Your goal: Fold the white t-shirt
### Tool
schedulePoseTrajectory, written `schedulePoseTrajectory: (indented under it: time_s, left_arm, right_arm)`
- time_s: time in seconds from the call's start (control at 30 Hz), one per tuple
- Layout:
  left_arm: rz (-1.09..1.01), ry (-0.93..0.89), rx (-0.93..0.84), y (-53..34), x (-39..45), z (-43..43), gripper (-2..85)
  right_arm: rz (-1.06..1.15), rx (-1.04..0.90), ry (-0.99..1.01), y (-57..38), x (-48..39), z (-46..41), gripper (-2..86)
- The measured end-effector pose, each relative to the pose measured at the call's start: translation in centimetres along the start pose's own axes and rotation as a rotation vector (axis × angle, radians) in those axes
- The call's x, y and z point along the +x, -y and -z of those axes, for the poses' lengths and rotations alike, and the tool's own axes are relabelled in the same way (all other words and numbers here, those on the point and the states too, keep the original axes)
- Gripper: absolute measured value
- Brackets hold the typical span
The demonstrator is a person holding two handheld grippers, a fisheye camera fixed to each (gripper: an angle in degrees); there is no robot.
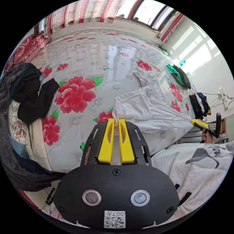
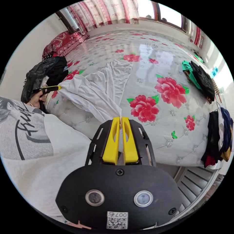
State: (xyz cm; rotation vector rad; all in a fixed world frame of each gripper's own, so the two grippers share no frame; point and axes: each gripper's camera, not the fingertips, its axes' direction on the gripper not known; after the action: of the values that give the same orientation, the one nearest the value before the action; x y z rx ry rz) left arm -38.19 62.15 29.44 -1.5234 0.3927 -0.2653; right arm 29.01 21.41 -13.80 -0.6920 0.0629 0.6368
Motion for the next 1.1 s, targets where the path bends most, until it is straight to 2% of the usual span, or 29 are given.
schedulePoseTrajectory:
  time_s: [0.13, 0.27, 0.63, 0.87, 0.93, 1.0, 1.07, 1.1]
  left_arm:
    - [0.087, 0.088, -0.078, -4.8, 0.9, -1.3, 0.2]
    - [0.145, 0.066, -0.053, -8.7, 2.0, -1.0, 3.6]
    - [0.107, 0.106, 0.005, -11.3, 5.5, 0.4, 7.7]
    - [0.117, -0.002, -0.045, -13.2, 6.9, -1.6, 10.9]
    - [0.11, 0.008, -0.078, -13.0, 7.6, -3.1, 10.6]
    - [0.127, 0.098, -0.162, -12.9, 8.1, -5.1, 5.3]
    - [0.092, 0.11, -0.143, -12.8, 8.5, -4.6, 0.4]
    - [0.068, 0.077, -0.137, -12.8, 8.6, -4.0, -0.3]
  right_arm:
    - [-0.025, -0.081, 0.072, -3.1, 1.6, -2.0, -0.1]
    - [-0.016, -0.103, 0.098, -4.5, 2.3, -2.7, 0.4]
    - [-0.031, -0.05, 0.137, -8.4, 4.8, -0.9, 2.9]
    - [-0.026, -0.041, 0.119, -9.0, 5.8, -1.1, 3.9]
    - [-0.015, -0.066, 0.128, -8.5, 6.2, -2.3, 3.7]
    - [-0.006, -0.141, 0.156, -8.3, 6.2, -4.1, 3.0]
    - [-0.009, -0.075, 0.071, -8.7, 6.0, -3.7, 1.6]
    - [0.022, -0.126, 0.088, -8.7, 5.8, -3.8, 0.9]
